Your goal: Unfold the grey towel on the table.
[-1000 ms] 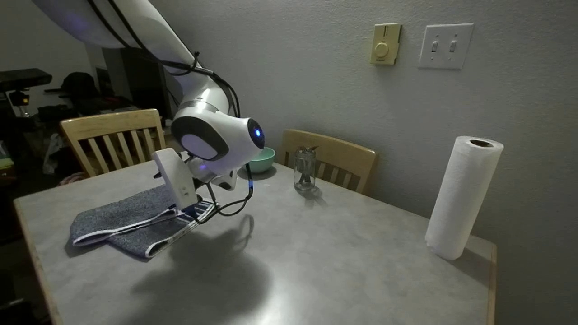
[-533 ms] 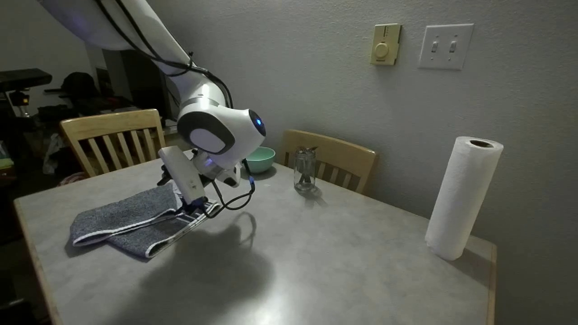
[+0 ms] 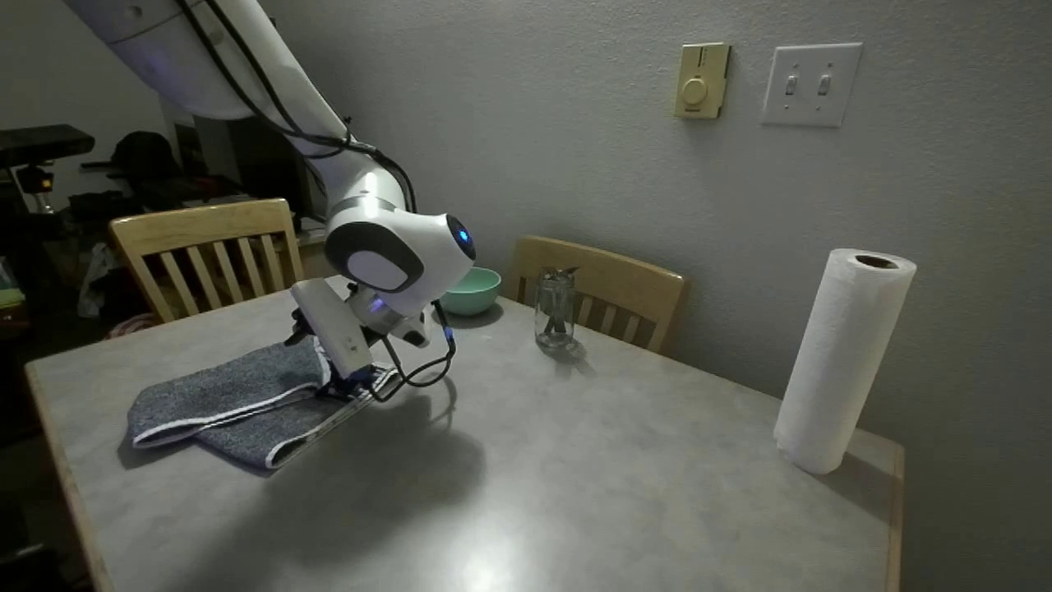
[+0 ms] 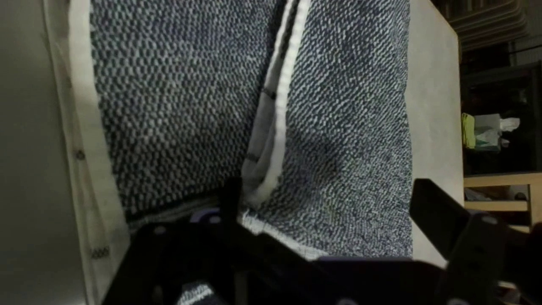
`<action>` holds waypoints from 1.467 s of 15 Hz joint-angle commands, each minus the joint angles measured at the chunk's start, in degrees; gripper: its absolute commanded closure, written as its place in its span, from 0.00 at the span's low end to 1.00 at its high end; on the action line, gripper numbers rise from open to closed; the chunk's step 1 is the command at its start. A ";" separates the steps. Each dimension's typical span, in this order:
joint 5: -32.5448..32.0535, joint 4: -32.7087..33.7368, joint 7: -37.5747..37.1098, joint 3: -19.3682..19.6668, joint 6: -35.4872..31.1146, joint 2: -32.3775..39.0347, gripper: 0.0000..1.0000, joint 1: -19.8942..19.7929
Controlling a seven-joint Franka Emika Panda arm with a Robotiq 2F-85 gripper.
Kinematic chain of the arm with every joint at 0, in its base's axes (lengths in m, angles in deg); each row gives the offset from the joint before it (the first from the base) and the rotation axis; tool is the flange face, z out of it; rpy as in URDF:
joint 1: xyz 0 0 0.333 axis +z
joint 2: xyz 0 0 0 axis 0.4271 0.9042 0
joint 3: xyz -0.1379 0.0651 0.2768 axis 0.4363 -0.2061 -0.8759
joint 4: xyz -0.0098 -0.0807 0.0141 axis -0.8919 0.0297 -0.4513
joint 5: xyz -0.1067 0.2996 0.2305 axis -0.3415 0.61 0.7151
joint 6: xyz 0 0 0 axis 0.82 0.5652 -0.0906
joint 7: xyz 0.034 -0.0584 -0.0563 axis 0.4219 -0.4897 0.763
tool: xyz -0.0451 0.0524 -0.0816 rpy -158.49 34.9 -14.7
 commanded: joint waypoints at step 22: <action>0.49 2.58 -2.02 -5.17 2.66 -1.22 0.99 -1.28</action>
